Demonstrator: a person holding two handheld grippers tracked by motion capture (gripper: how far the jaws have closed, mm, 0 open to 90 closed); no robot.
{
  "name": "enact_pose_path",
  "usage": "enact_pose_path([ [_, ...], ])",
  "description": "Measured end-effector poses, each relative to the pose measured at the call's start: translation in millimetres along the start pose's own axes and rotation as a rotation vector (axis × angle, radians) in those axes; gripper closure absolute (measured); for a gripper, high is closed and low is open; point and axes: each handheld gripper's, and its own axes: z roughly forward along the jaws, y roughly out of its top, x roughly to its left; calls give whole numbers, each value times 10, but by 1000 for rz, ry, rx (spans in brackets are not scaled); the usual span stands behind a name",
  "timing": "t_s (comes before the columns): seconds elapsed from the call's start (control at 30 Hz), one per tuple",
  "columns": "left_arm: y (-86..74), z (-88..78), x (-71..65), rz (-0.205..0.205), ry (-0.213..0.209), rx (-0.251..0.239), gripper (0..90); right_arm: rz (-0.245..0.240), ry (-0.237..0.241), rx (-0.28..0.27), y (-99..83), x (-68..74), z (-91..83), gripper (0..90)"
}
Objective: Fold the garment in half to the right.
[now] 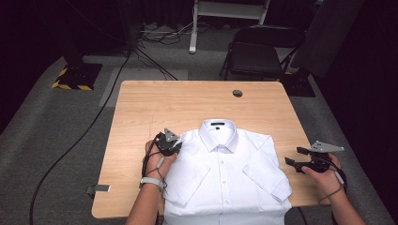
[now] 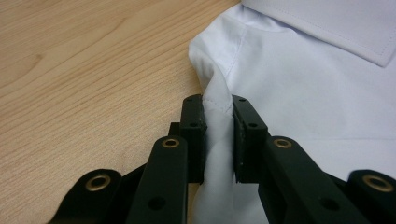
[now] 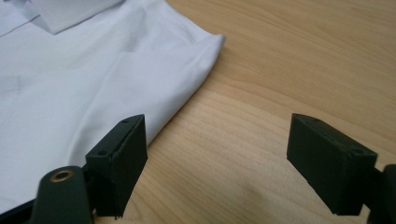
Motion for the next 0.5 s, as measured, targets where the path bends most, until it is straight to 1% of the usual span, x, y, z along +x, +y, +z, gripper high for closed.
enact_pose_path([
  [0.2, 0, 0, -2, 1, 2, 1, 769, -26, 8, -1, 99, 45, 65, 203],
  [0.33, 0, 0, -2, 0, 2, 0, 769, -38, 21, -2, 109, 119, 118, 203],
  [0.5, 0, 1, -5, 2, 3, 0, 768, -76, 23, 14, 88, 226, 198, 201],
])
